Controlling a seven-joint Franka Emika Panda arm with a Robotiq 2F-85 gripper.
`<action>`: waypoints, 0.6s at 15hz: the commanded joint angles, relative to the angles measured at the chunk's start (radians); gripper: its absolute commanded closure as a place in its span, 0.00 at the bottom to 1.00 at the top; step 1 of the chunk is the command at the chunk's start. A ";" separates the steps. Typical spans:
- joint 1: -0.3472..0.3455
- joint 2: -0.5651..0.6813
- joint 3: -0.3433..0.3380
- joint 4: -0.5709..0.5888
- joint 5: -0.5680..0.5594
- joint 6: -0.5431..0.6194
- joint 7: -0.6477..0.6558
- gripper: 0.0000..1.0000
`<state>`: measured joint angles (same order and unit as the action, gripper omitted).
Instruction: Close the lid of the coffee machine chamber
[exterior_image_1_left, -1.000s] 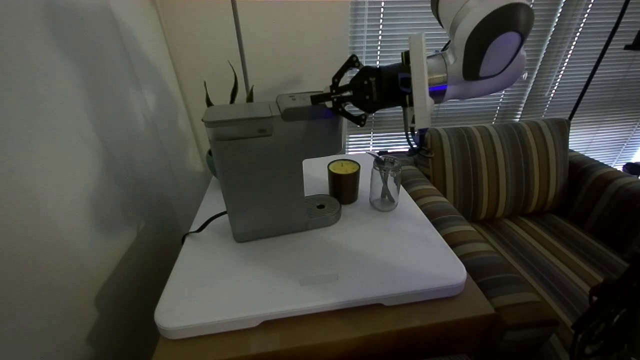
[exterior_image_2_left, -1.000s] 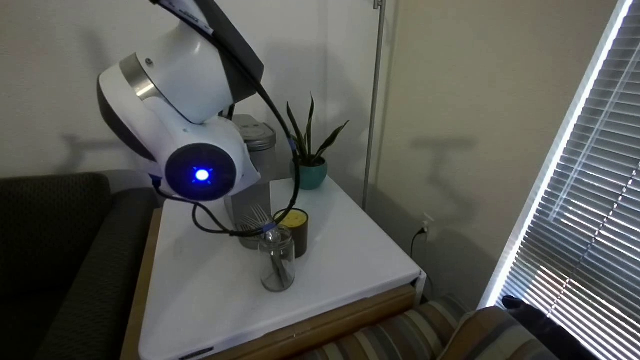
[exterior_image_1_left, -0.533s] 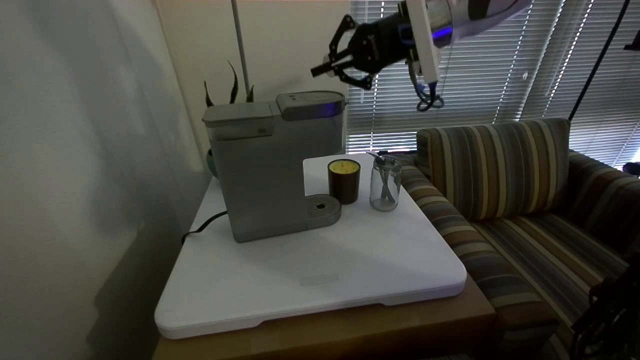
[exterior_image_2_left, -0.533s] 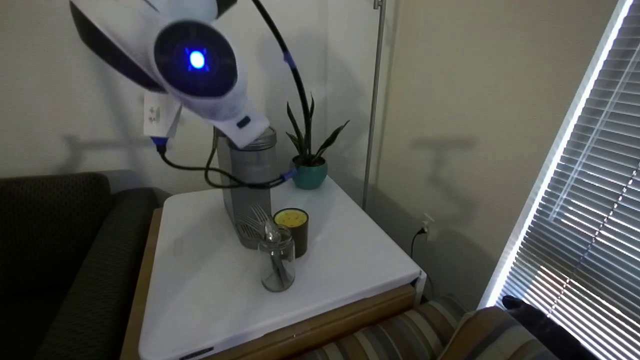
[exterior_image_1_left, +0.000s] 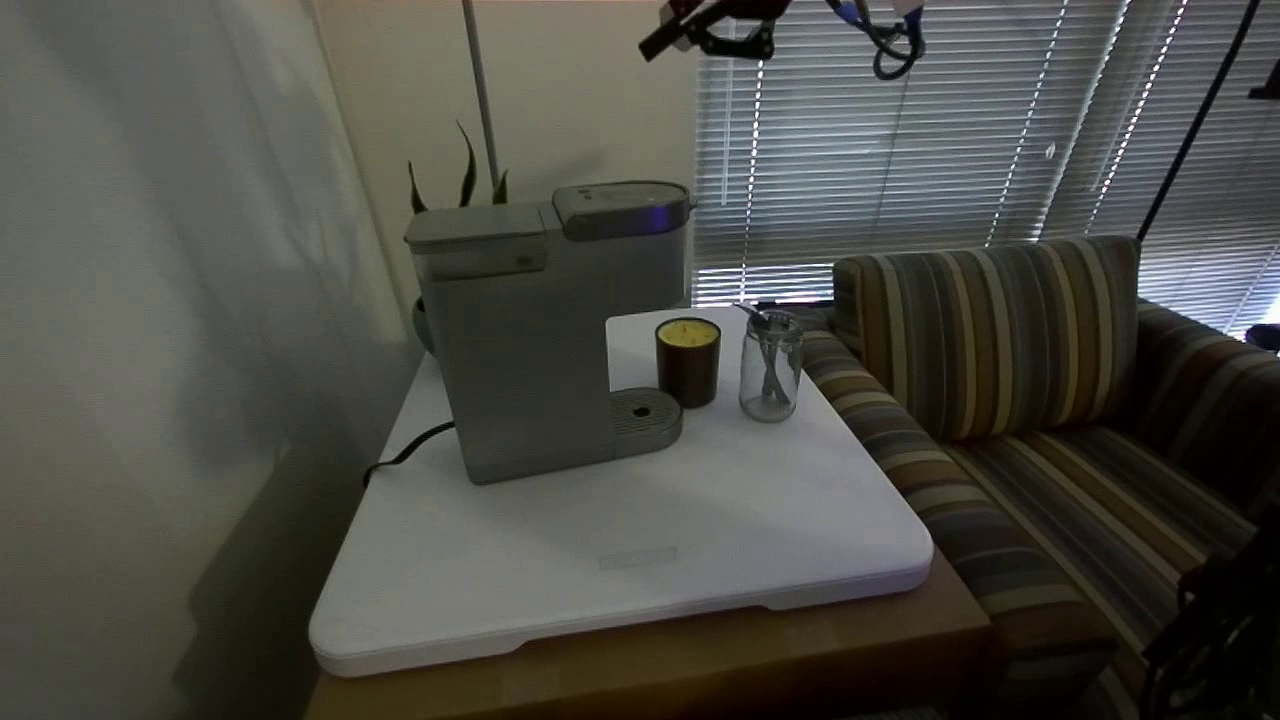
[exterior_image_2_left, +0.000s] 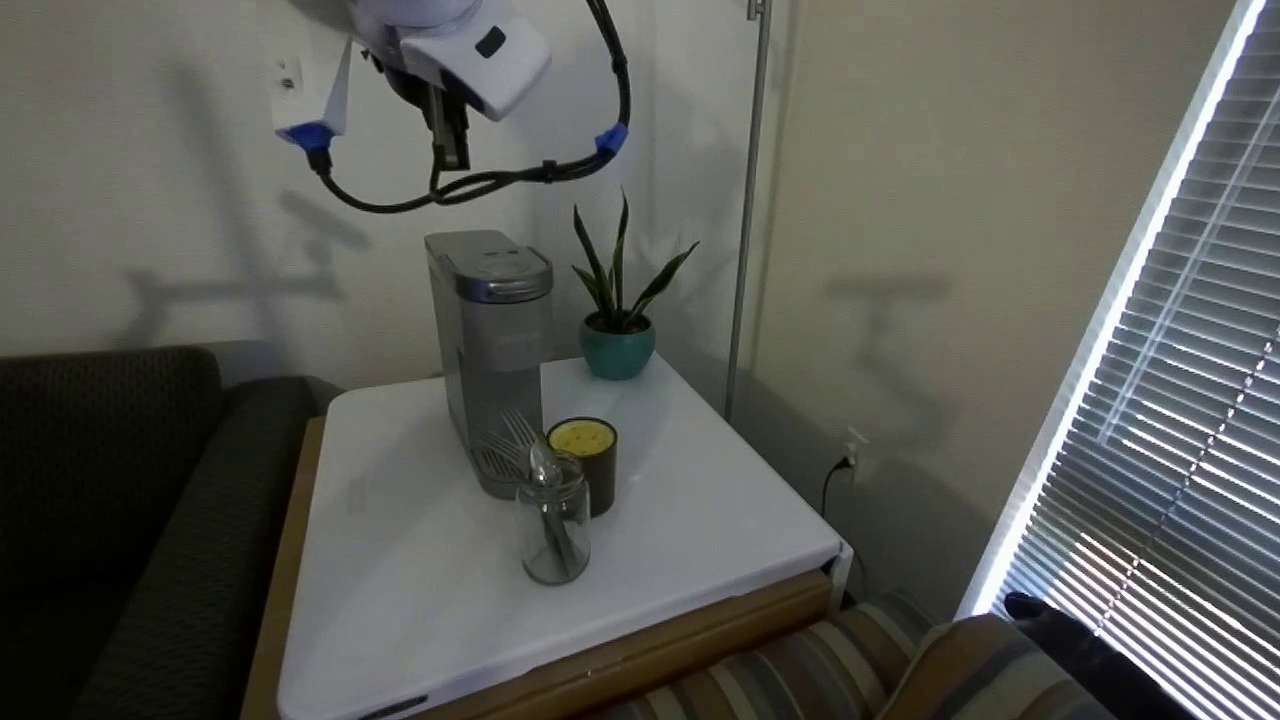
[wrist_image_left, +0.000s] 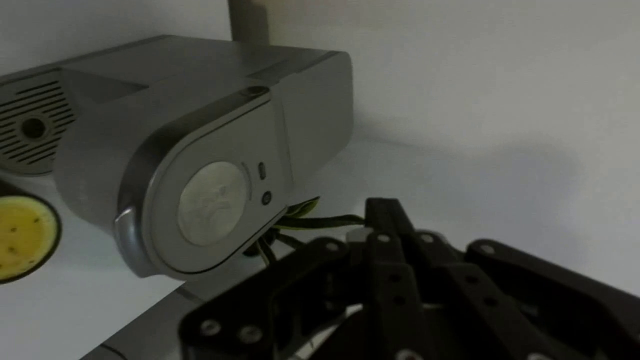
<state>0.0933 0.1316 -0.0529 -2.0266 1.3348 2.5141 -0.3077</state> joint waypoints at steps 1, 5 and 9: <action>-0.013 -0.001 0.015 -0.039 -0.225 0.087 0.162 1.00; -0.031 0.022 0.022 -0.068 -0.342 0.090 0.287 1.00; -0.039 0.065 0.029 -0.091 -0.323 0.099 0.317 1.00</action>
<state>0.0828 0.1633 -0.0512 -2.1019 1.0137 2.5893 -0.0175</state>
